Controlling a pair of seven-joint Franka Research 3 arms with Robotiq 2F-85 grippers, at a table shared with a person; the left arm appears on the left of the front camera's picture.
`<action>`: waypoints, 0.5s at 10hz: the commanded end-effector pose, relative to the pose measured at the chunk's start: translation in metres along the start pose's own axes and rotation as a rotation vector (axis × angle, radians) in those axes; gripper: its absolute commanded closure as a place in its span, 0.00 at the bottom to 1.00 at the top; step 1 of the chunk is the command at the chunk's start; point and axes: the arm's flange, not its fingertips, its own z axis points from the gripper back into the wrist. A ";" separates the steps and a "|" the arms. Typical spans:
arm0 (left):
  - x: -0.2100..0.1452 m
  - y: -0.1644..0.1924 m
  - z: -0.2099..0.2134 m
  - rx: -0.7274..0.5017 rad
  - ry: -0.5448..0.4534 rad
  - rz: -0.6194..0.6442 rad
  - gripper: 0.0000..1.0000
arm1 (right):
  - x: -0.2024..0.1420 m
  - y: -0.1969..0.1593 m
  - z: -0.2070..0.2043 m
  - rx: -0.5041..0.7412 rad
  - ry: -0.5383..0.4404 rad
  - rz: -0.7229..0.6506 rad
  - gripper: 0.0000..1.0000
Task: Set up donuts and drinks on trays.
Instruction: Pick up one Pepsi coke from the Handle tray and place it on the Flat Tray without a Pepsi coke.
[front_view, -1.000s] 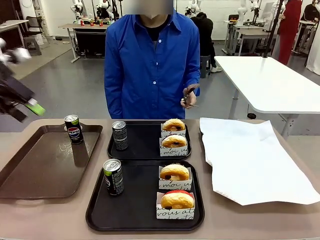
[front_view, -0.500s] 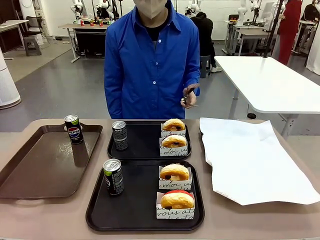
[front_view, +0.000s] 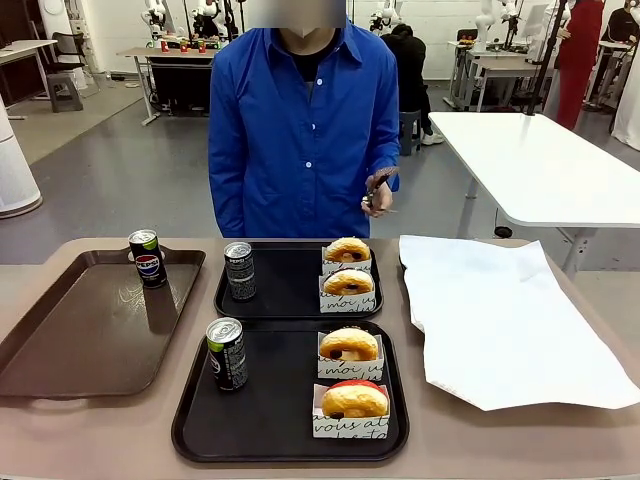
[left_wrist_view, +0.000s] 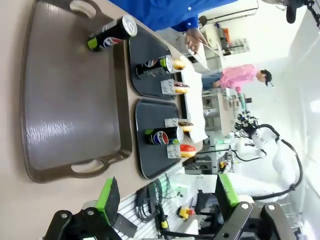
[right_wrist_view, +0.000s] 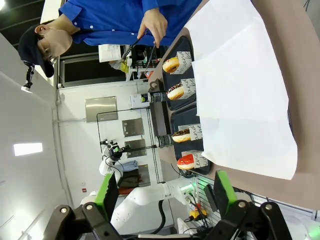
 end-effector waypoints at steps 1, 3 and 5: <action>0.011 0.025 -0.002 -0.029 0.061 0.037 0.00 | 0.000 0.001 -0.001 0.021 -0.006 0.008 0.00; 0.011 0.045 -0.009 -0.019 0.076 0.074 0.00 | 0.000 0.001 -0.001 0.021 -0.006 0.008 0.00; 0.003 0.039 -0.014 -0.020 0.078 0.086 0.00 | 0.000 0.001 -0.001 0.021 -0.006 0.008 0.00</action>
